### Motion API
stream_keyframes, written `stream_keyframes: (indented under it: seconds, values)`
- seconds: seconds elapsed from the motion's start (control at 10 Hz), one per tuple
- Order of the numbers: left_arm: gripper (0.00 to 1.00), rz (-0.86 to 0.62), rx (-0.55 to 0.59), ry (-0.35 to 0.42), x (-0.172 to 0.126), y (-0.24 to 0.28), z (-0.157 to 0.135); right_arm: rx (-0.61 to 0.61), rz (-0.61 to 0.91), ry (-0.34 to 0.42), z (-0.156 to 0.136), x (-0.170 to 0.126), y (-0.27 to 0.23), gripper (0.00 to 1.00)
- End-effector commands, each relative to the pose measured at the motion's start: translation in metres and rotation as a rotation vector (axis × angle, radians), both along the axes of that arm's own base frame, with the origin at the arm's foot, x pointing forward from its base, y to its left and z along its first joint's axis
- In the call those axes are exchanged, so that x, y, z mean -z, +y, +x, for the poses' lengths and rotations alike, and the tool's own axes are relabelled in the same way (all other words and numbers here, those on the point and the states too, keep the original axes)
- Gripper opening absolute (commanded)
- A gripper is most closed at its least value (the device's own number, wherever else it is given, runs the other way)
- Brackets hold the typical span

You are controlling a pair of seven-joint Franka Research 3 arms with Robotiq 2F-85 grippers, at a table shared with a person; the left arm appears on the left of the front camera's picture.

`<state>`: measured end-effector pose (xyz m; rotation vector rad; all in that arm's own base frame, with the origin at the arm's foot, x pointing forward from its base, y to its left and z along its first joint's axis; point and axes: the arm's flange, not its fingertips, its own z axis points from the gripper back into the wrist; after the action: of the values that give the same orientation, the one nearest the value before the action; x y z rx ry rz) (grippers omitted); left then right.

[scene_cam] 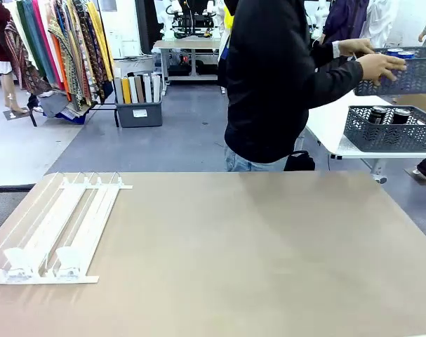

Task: Retrieve and store the cans from the dispenser.
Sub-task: Pick up one can from the Automatic Can Dispenser and place it in the middle of the table.

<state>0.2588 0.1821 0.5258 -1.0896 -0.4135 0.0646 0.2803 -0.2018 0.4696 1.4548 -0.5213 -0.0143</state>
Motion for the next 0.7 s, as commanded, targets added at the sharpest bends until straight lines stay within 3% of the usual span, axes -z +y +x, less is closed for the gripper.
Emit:
stream_keyframes:
  seconds: [0.0,0.6]
  values:
    - [1.0,-0.014,0.005,-0.021,-0.0008,-0.0006,0.0005,-0.001,0.001,-0.027,0.0012,-0.0029,-0.0006,1.0]
    - [1.0,-0.014,0.005,-0.021,-0.0008,-0.0006,0.0005,-0.001,0.001,-0.027,0.0012,-0.0029,-0.0006,1.0]
